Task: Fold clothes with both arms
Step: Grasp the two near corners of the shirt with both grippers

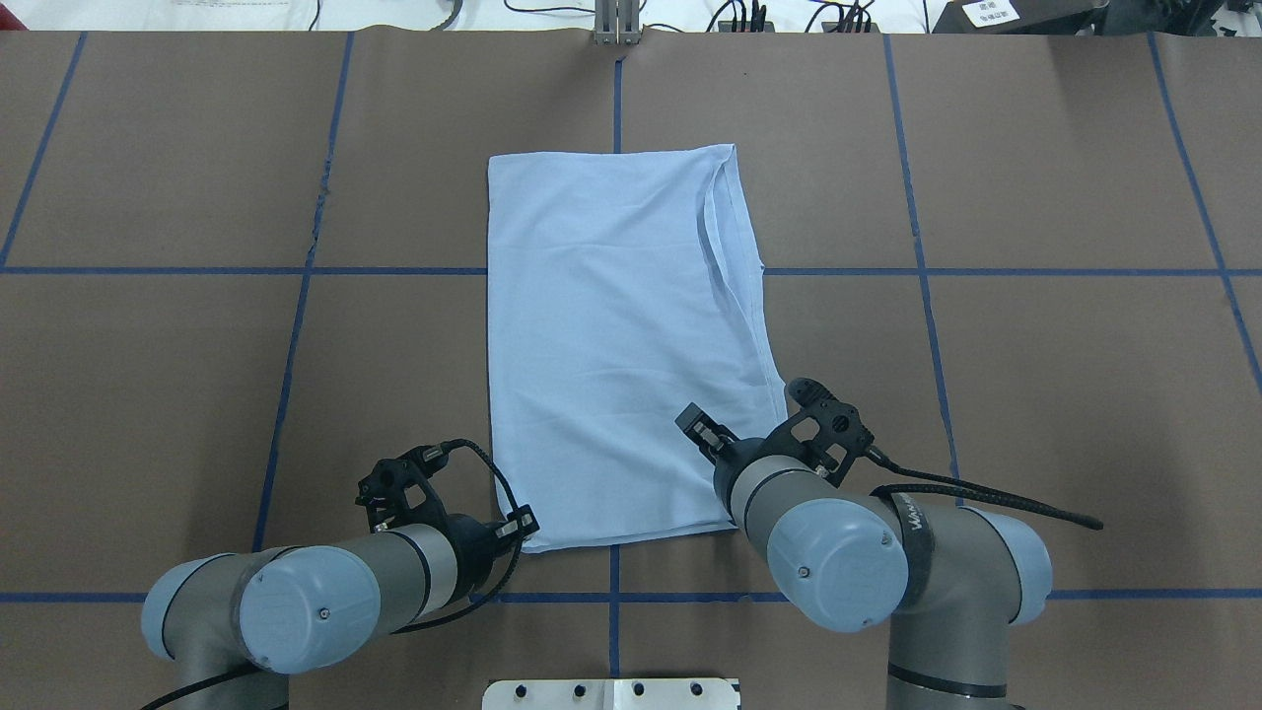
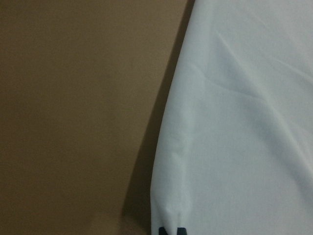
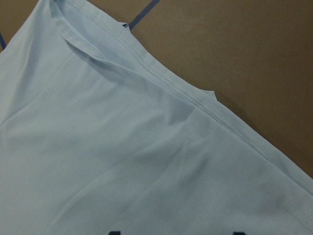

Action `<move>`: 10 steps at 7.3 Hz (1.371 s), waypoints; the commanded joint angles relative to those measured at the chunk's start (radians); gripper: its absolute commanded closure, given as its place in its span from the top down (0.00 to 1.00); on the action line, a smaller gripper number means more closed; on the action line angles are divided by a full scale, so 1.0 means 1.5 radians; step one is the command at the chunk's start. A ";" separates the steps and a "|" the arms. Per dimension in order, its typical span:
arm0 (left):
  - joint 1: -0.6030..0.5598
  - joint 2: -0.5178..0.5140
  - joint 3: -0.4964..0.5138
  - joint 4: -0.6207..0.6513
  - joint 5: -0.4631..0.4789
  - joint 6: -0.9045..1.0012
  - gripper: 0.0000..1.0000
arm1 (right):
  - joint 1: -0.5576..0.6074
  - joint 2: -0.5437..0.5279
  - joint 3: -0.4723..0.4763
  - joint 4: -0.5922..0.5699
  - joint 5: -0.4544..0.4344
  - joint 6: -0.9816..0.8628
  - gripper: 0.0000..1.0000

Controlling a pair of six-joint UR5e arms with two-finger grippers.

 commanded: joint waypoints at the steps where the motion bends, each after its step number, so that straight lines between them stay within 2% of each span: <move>1: 0.000 0.001 0.000 0.000 0.000 -0.001 0.00 | -0.021 0.017 0.001 -0.099 0.007 0.053 0.78; 2: -0.001 0.001 0.001 0.001 0.001 -0.001 0.00 | -0.031 0.028 -0.003 -0.125 0.008 0.062 0.79; 4: 0.000 0.001 0.000 0.001 0.001 -0.004 0.00 | -0.048 0.027 -0.005 -0.126 0.008 0.072 0.82; 10: 0.000 0.002 -0.002 0.001 0.001 -0.007 0.00 | -0.061 0.028 -0.035 -0.126 -0.005 0.105 0.81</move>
